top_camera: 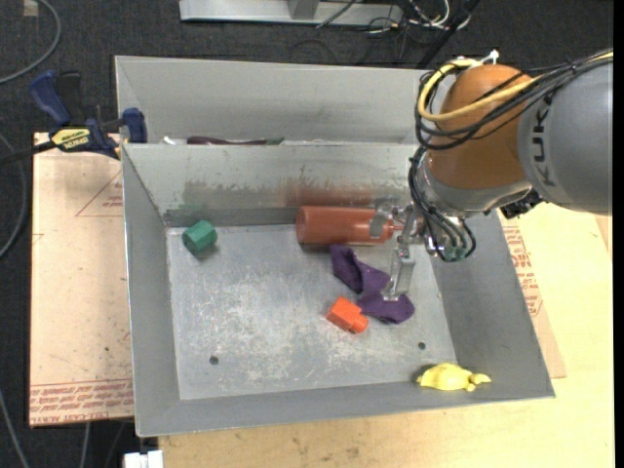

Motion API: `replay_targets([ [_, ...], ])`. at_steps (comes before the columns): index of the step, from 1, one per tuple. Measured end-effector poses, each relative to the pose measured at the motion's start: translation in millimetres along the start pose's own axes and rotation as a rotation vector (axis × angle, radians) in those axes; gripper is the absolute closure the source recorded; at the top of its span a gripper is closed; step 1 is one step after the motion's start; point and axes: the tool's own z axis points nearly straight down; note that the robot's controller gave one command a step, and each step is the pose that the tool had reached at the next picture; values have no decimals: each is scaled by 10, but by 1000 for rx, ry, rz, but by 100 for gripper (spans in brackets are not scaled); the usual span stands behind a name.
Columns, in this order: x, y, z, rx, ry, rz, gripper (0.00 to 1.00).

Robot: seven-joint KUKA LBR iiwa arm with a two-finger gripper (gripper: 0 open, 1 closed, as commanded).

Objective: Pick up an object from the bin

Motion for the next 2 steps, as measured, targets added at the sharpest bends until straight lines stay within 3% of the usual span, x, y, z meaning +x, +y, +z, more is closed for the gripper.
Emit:
replay_targets([
  [1,60,-8,491,0,9,61,0],
  [2,-34,72,276,-1,-1,204,0],
])
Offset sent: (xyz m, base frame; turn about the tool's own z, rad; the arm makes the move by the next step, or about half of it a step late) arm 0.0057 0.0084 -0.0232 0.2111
